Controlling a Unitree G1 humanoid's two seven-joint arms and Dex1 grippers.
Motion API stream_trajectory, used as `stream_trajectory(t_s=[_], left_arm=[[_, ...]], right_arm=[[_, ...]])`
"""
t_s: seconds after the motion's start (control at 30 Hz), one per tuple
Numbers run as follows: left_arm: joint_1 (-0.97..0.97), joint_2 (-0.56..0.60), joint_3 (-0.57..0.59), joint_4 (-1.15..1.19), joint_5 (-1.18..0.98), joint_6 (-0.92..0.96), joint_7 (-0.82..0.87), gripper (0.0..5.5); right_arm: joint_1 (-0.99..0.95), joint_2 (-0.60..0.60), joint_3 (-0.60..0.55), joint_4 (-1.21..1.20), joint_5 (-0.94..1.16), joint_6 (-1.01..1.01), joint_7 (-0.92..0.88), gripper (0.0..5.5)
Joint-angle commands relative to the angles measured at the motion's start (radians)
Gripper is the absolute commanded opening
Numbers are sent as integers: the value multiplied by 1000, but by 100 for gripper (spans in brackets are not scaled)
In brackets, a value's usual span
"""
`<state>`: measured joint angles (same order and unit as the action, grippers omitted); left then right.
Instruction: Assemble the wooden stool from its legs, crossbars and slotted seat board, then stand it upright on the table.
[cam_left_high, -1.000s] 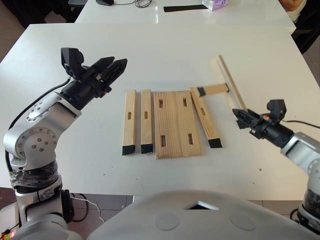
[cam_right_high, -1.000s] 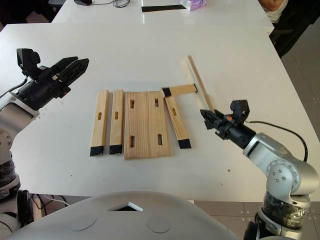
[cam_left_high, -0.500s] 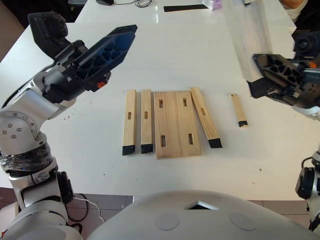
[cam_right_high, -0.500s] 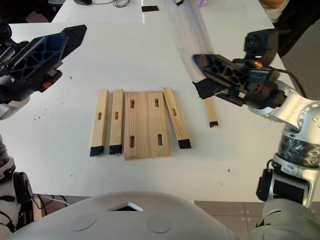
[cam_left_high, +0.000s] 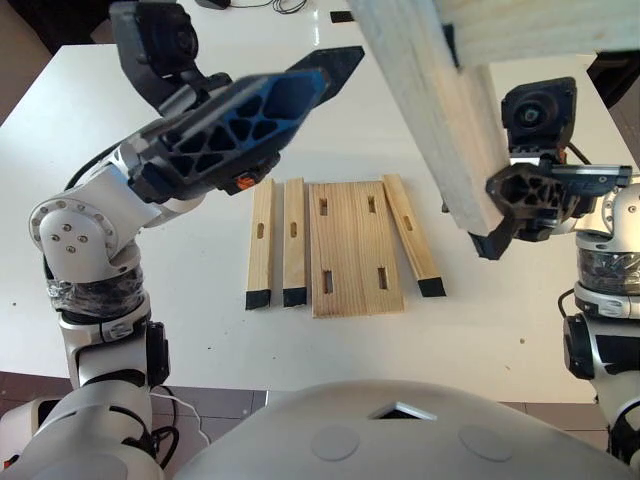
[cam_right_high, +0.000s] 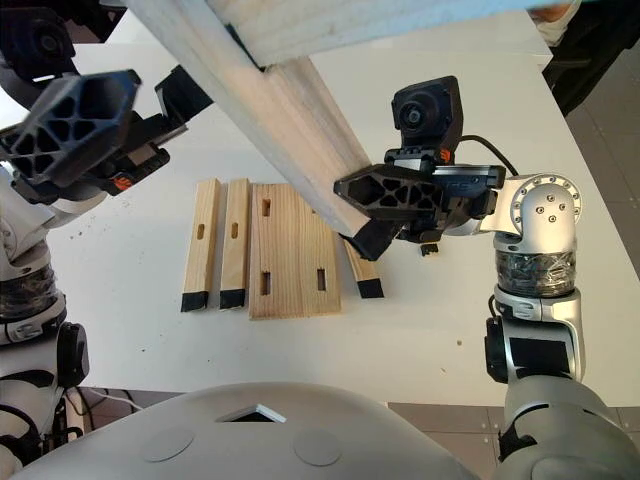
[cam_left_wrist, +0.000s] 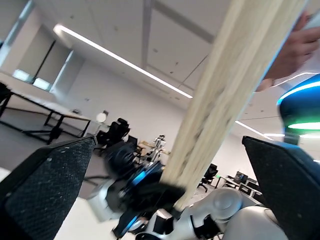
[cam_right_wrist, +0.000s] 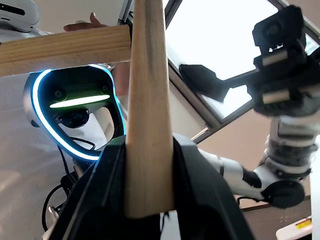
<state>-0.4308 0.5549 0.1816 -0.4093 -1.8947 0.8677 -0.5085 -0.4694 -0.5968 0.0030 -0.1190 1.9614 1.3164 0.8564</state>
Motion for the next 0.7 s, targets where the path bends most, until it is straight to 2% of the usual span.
stream_trajectory(t_s=[0.03, 0.37, 0.57, 0.7], left_arm=[[-23, -7, 17, -67, -63, -36, 7, 540], [-38, -88, -58, -142, -39, -111, 12, 540], [-26, -121, -90, -165, 2, -130, 2, 540], [-33, -87, -60, -161, -32, -125, -1, 473]], right_arm=[[17, -35, 33, -4, 11, 13, 34, 106], [31, -94, 167, -38, 11, 20, 147, 106], [15, -97, 198, -33, 11, 4, 146, 106], [2, -97, 205, -19, 11, 6, 140, 106]])
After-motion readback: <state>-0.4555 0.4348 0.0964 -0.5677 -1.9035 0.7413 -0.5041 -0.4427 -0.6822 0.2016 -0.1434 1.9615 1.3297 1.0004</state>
